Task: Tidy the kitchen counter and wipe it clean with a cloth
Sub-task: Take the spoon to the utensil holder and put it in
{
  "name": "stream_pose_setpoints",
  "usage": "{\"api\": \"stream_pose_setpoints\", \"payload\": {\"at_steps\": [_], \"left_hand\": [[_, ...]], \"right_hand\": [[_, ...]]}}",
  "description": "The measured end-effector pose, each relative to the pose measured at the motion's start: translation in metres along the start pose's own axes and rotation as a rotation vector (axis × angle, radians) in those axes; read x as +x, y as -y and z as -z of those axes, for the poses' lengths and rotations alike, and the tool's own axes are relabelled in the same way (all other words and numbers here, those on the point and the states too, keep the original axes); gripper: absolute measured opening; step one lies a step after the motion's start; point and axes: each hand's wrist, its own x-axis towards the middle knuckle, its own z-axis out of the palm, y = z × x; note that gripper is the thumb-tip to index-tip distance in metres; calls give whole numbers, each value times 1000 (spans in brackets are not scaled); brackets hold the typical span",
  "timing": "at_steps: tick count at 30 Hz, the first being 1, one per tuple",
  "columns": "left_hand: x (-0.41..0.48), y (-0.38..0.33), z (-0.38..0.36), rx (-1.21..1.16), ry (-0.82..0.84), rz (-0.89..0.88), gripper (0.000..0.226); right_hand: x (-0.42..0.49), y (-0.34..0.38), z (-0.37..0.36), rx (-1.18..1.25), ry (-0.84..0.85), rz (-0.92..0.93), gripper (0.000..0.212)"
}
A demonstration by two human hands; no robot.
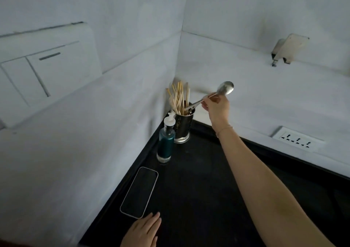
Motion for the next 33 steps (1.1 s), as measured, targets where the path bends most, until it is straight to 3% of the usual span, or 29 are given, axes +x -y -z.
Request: {"api": "stream_pose_setpoints", "payload": {"at_steps": [4, 7, 10, 16, 20, 24, 33], "left_hand": [[0, 0, -4, -56, -42, 25, 49], [1, 0, -9, -47, -82, 25, 49], [0, 0, -11, -64, -82, 39, 50], [1, -1, -3, -63, -32, 72, 44], [1, 0, -4, -63, -38, 72, 44], [2, -2, 1, -60, -38, 65, 44], [2, -4, -1, -25, -62, 60, 44]], "right_hand": [[22, -5, -26, -268, -10, 95, 13], [27, -14, -38, -409, 48, 111, 3], [27, -26, -43, -506, 127, 115, 8], [29, -40, -41, -551, 134, 35, 21], [36, -32, -39, -537, 129, 14, 14], [41, -28, -37, -539, 160, 55, 23], [28, -48, -36, -675, 174, 165, 23]]}}
